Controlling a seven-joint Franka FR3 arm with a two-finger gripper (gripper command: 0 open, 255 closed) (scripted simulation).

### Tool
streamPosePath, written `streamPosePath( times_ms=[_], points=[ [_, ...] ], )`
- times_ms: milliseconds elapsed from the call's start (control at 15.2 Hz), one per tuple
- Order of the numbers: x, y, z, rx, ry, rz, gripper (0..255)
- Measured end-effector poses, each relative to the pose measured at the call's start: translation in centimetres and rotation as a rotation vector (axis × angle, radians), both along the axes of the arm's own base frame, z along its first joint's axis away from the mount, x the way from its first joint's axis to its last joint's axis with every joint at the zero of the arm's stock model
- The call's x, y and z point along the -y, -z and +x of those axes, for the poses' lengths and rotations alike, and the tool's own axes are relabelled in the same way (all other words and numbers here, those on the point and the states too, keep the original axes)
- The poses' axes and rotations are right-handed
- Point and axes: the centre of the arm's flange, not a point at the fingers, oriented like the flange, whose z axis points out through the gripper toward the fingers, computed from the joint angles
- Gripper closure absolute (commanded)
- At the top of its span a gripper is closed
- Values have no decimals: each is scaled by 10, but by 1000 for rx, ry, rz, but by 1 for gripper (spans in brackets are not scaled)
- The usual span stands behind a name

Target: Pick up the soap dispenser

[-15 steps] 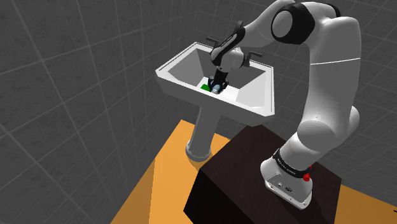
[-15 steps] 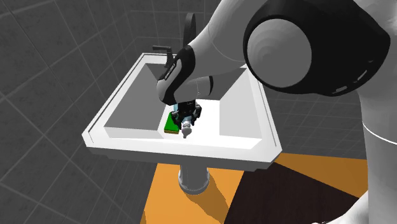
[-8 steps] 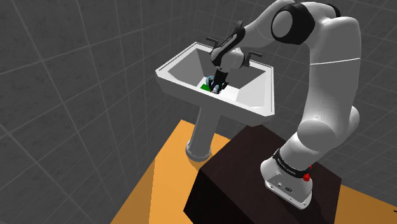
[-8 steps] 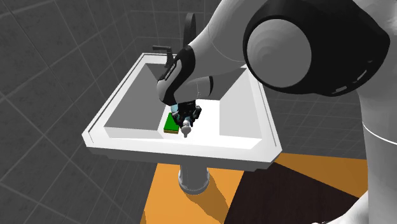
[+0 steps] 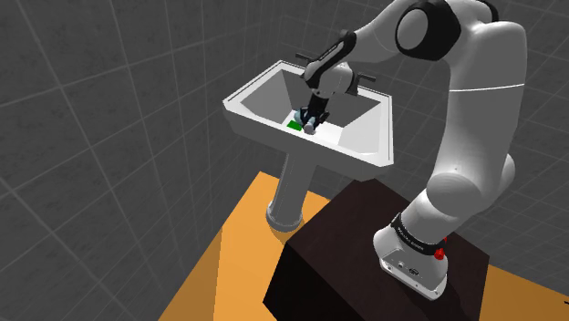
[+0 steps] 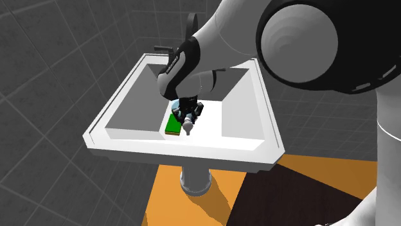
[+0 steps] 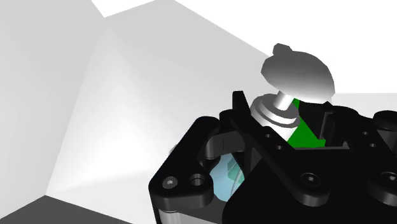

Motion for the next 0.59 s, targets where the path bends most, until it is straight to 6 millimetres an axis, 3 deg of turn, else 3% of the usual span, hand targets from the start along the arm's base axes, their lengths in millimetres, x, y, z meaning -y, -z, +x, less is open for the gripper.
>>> streamPosePath(
  times_ms=[594],
  points=[
    [1, -48, 1, -1, 0, 0, 255]
  ],
)
